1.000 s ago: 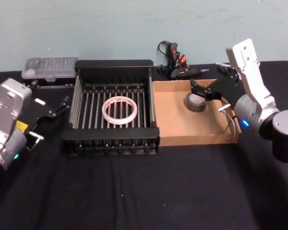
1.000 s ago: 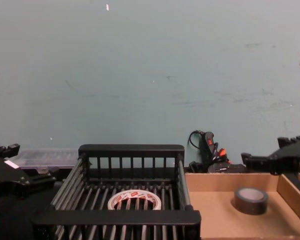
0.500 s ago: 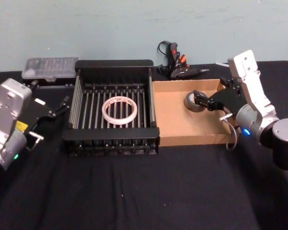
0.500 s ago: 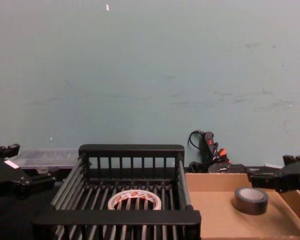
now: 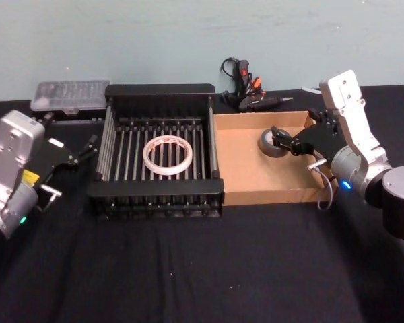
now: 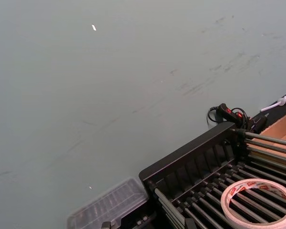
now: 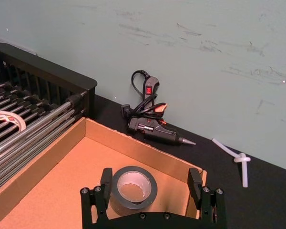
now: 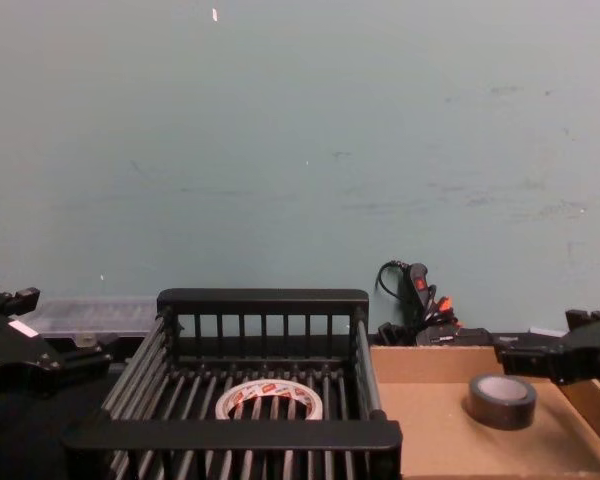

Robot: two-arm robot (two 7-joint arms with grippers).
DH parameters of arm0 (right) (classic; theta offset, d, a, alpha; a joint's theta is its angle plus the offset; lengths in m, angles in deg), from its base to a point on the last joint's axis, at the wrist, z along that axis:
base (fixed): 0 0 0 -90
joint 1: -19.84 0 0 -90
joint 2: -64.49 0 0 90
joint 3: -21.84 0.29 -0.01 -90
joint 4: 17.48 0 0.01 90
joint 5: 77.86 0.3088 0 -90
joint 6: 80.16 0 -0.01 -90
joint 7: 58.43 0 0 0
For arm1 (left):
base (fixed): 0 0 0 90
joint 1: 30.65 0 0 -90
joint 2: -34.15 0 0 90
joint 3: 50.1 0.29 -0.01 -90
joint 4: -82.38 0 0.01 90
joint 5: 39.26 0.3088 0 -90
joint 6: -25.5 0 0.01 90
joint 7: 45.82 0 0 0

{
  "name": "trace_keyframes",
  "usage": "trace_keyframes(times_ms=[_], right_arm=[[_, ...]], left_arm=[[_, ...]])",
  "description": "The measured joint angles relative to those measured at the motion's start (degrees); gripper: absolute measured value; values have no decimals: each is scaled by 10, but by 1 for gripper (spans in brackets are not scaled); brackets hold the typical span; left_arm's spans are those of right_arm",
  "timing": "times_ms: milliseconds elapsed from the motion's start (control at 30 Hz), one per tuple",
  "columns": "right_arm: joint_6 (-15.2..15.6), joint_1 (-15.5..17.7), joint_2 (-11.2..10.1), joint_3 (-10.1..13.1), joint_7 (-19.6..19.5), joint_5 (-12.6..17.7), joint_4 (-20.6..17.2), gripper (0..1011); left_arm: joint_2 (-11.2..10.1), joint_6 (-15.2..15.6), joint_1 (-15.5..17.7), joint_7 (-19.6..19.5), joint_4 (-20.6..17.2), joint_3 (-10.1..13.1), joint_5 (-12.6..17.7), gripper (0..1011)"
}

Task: Pick up the white tape and place it into the black box , Pick up the silver tape and place it into the brown box.

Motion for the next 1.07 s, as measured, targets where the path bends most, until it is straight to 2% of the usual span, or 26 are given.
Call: trace_keyframes(times_ms=[1067], right_arm=[[-1,0,0,-1,0,1,-1,1002]], left_arm=[[0,0,0,0,0,0,0,1001]])
